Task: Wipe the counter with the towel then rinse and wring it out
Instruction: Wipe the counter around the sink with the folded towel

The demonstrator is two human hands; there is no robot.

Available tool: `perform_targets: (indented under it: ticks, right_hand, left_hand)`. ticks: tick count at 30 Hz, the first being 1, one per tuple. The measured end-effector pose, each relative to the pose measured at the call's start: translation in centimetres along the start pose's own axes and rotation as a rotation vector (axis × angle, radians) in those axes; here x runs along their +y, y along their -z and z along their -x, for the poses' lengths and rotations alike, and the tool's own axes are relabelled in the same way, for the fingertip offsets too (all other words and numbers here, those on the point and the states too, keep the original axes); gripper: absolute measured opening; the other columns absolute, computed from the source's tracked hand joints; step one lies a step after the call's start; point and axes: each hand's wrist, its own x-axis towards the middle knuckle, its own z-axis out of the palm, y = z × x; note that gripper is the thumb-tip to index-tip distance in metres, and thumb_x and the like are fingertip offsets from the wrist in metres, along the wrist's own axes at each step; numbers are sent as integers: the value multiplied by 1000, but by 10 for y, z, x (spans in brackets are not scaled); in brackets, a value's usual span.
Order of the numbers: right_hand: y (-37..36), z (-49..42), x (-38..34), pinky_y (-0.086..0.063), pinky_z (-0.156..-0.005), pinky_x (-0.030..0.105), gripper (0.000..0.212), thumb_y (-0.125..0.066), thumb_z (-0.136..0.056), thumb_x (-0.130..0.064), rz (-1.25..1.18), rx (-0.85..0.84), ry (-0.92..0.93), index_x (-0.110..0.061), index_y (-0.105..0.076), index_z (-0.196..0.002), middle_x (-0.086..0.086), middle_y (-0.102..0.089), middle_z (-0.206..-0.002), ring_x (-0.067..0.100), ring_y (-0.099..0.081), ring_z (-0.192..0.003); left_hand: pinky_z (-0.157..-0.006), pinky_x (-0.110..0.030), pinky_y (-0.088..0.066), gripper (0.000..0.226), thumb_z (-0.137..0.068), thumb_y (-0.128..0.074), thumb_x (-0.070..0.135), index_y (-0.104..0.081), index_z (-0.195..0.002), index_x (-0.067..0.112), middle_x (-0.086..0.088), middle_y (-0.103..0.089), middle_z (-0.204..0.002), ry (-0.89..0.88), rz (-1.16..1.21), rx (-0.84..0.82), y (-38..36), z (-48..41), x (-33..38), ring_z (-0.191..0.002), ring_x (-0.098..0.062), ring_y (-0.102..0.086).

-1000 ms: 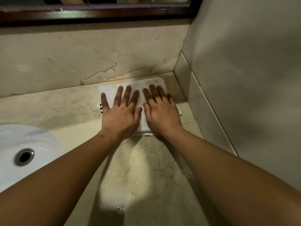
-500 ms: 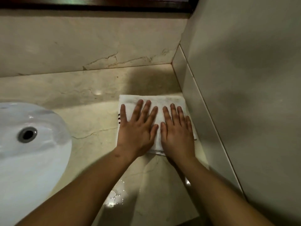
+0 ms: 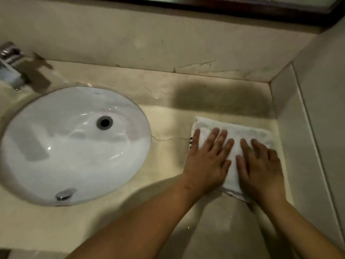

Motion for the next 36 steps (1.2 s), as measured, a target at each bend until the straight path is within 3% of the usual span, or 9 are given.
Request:
perform_targets:
  ticks: [3, 5, 10, 14, 19, 22, 29, 36]
  right_hand:
    - [-7, 1, 4, -11, -129, 52, 66, -21, -106, -45, 18, 3, 79, -13, -24, -165, 20, -23, -170, 35, -19, -159]
    - [-14, 7, -1, -10, -129, 54, 65, -19, -108, -42, 12, -13, 113, -11, -20, -165, 15, -17, -172, 29, -14, -160]
    - [-12, 34, -41, -13, -128, 55, 61, -24, -107, -35, -14, -4, 148, -11, -18, -163, 12, -20, -171, 29, -18, -159]
    - [-20, 64, -88, -18, -126, 61, 64, -26, -104, -32, -14, 8, 156, -3, -32, -160, 20, -29, -168, 33, -25, -157]
    - [-29, 94, -157, -16, -124, 63, 66, -28, -103, -31, -39, 48, 227, -2, -27, -162, 23, -25, -169, 37, -28, -156]
    - [-31, 111, -199, -18, -124, 63, 66, -29, -103, -32, -54, 60, 271, -2, -29, -161, 23, -25, -169, 39, -30, -155]
    - [-36, 135, -284, -22, -122, 68, 65, -32, -103, -32, -49, 22, 366, 2, -35, -158, 27, -31, -166, 42, -31, -153]
    - [-34, 150, -363, -16, -125, 66, 65, -36, -101, -33, -68, -77, 513, 3, -41, -155, 23, -35, -165, 38, -32, -155]
  left_hand:
    - [-125, -64, 4, 62, -108, -27, 48, -22, -165, 23, -5, -13, -174, 25, -6, -27, 2, 5, -1, -162, -25, -1]
    - [-125, -64, 4, 62, -108, -27, 48, -23, -165, 23, -5, -14, -174, 35, -22, -25, 2, 11, -1, -162, -25, -2]
    - [-126, -64, 0, 61, -108, -29, 47, -26, -164, 23, -6, -18, -173, 69, -23, 16, 4, 59, -21, -162, -25, -4]
    - [-125, -64, -5, 61, -108, -33, 46, -27, -164, 23, -4, -18, -173, 109, -10, 36, 9, 113, -45, -162, -25, -4]
    - [-126, -64, 1, 62, -110, -26, 48, -16, -166, 25, -3, -10, -175, 166, -91, -17, 27, 181, -86, -162, -24, 0]
    - [-125, -66, -4, 62, -111, -25, 46, -11, -167, 23, -5, -4, -175, 205, -84, -17, 35, 222, -109, -162, -23, 3]
    - [-123, -68, -14, 63, -109, -35, 48, -25, -165, 20, -6, -15, -174, 305, -122, -11, 57, 296, -160, -162, -23, -7]
    - [-125, -65, -16, 65, -110, -32, 50, -21, -165, 18, -7, -14, -174, 407, -203, -59, 76, 365, -207, -162, -24, -8]
